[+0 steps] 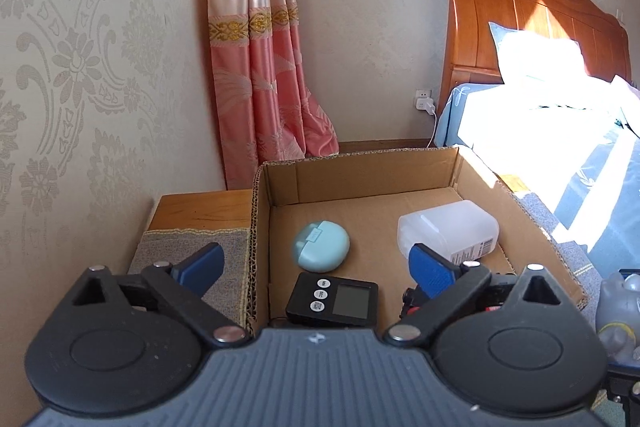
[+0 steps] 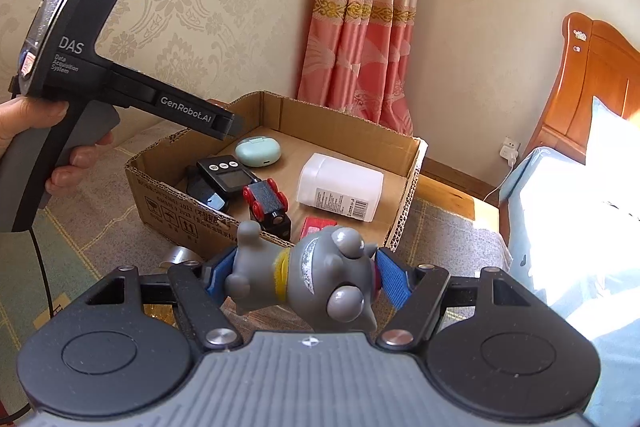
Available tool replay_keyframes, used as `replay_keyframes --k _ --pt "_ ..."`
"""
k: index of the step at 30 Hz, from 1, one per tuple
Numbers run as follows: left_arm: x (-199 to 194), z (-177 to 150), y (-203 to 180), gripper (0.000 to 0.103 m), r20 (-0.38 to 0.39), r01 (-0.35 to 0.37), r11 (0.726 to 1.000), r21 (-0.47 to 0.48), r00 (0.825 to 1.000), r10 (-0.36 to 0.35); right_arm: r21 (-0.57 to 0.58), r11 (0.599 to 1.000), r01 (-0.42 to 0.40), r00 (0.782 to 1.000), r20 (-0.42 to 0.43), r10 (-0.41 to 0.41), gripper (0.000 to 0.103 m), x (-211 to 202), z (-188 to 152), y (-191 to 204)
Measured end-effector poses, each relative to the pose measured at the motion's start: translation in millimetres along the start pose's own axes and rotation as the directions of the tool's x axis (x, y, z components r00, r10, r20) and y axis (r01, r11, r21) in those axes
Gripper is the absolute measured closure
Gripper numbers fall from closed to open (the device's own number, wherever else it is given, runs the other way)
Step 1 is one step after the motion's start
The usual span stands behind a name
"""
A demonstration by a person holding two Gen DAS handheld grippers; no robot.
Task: Organize rigid objects
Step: 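Carry the power bank into the box with left tool while right tool carries the figurine, then open right tool to drop the gray figurine into the box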
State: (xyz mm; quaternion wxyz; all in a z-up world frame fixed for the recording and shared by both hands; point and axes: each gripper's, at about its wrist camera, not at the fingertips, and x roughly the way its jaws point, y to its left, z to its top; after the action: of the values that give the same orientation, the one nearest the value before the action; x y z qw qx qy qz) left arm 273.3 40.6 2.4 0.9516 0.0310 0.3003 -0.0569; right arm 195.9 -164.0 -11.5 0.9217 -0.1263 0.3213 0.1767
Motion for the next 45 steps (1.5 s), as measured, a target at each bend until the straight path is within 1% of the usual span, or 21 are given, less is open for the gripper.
replay_keyframes --k 2,5,8,10,14,18,21,22,23,24,25,28,29,34,41,45 --pt "-17 -6 3 0.000 0.015 -0.005 1.000 -0.004 1.000 0.005 0.007 1.000 -0.004 1.000 -0.004 0.004 0.027 3 4 -2" --pt "-41 -18 6 0.001 0.021 -0.025 1.000 -0.010 0.999 0.026 0.016 1.000 -0.010 1.000 -0.012 0.010 0.027 10 13 -5" --pt "-58 -29 7 0.001 0.025 -0.047 0.999 -0.016 0.999 0.048 0.032 0.999 -0.015 1.000 -0.025 0.016 0.027 23 28 -10" --pt "-67 -39 8 0.001 0.018 -0.046 0.999 -0.018 0.999 0.046 0.043 0.999 -0.024 0.999 -0.034 0.025 0.027 33 40 -14" --pt "-78 -52 11 0.001 0.007 -0.057 0.998 -0.019 0.998 0.057 0.059 0.998 -0.026 0.998 -0.054 0.030 0.027 58 63 -21" --pt "-84 -60 13 0.001 -0.002 -0.073 0.997 -0.025 0.997 0.073 0.063 0.998 -0.010 0.997 -0.081 0.016 0.027 94 93 -29" --pt "-84 -64 14 0.001 -0.009 -0.073 0.997 -0.036 0.997 0.072 0.085 0.996 0.029 0.995 -0.097 -0.020 0.026 121 112 -36" --pt "-83 -65 14 0.001 -0.015 -0.075 0.997 -0.035 0.997 0.075 0.096 0.994 0.044 0.995 -0.095 -0.035 0.019 128 116 -38" --pt "-82 -66 13 0.001 -0.019 -0.080 0.996 -0.030 0.997 0.079 0.104 0.993 0.057 0.994 -0.098 -0.047 0.006 134 119 -41" --pt "-81 -68 11 0.001 -0.022 -0.087 0.996 -0.022 0.996 0.087 0.112 0.992 0.062 0.992 -0.114 -0.049 0.003 140 120 -43" --pt "-80 -68 10 0.001 -0.026 -0.090 0.996 -0.014 0.996 0.090 0.115 0.992 0.059 0.993 -0.112 -0.046 0.002 142 120 -45" --pt "-79 -70 9 0.001 -0.027 -0.080 0.997 -0.001 0.996 0.080 0.118 0.992 0.053 0.993 -0.112 -0.040 0.002 135 113 -44" --pt "-78 -71 8 0.001 -0.028 -0.075 0.997 0.000 0.997 0.075 0.116 0.992 0.054 0.994 -0.105 -0.041 0.000 130 110 -43" --pt "-81 -72 8 0.001 -0.021 -0.060 0.998 0.001 0.998 0.060 0.107 0.993 0.046 0.995 -0.097 -0.035 0.000 105 98 -36" --pt "-90 -75 14 0.001 -0.013 -0.065 0.998 -0.019 0.998 0.065 0.137 0.990 0.020 0.997 -0.073 -0.010 0.000 68 76 -19" --pt "-94 -79 17 0.001 -0.016 -0.069 0.997 -0.023 0.997 0.069 0.151 0.987 0.051 0.997 -0.068 -0.041 0.000 48 52 -5"
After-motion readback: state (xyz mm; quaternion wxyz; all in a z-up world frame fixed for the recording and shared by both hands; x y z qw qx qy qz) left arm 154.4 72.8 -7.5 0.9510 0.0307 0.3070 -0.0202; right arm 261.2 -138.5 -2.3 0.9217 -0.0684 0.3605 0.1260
